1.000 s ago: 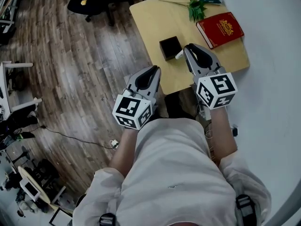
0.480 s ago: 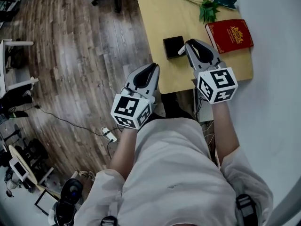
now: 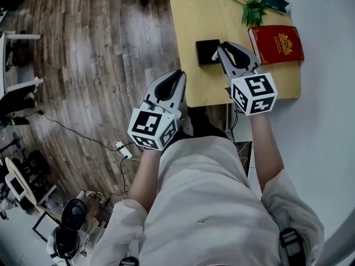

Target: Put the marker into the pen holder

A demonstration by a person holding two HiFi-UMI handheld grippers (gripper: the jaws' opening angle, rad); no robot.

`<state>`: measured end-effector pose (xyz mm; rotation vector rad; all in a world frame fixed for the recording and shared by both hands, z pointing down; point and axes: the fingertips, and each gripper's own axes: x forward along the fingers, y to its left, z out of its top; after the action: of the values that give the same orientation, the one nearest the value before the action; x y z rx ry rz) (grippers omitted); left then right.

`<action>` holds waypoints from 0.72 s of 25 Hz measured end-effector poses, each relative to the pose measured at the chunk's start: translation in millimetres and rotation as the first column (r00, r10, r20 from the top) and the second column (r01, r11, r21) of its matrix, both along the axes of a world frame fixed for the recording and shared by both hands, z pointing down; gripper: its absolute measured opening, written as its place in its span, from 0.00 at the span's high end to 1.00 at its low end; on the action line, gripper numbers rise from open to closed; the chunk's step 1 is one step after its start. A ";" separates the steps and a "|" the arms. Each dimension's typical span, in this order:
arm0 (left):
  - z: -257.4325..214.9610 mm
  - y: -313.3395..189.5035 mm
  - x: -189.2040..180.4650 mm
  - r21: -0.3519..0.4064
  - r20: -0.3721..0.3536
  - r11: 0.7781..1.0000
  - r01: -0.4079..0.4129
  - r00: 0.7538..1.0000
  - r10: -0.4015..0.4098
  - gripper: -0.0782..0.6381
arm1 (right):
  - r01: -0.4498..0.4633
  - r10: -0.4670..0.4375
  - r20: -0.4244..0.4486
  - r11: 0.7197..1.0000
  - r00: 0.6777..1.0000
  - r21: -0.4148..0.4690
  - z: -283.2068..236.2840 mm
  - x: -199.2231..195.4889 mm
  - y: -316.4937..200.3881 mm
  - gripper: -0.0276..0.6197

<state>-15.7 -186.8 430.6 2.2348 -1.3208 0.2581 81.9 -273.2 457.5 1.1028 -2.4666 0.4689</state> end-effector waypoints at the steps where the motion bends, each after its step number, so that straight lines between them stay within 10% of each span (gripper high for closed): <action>1: 0.9 0.0 0.3 0.000 0.000 1.000 0.004 1.000 -0.004 0.85 | 0.003 -0.003 -0.003 1.000 1.000 -0.004 3.1 0.5 0.2 0.86; 18: 10.3 -1.5 6.5 -0.005 -0.007 1.000 0.021 1.000 -0.021 0.85 | 0.041 -0.042 -0.057 0.999 0.998 -0.023 29.4 2.9 -1.6 0.86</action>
<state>-9.3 -188.3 440.9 2.2149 -1.3378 0.2460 84.7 -274.8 486.9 1.0400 -2.4239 0.4453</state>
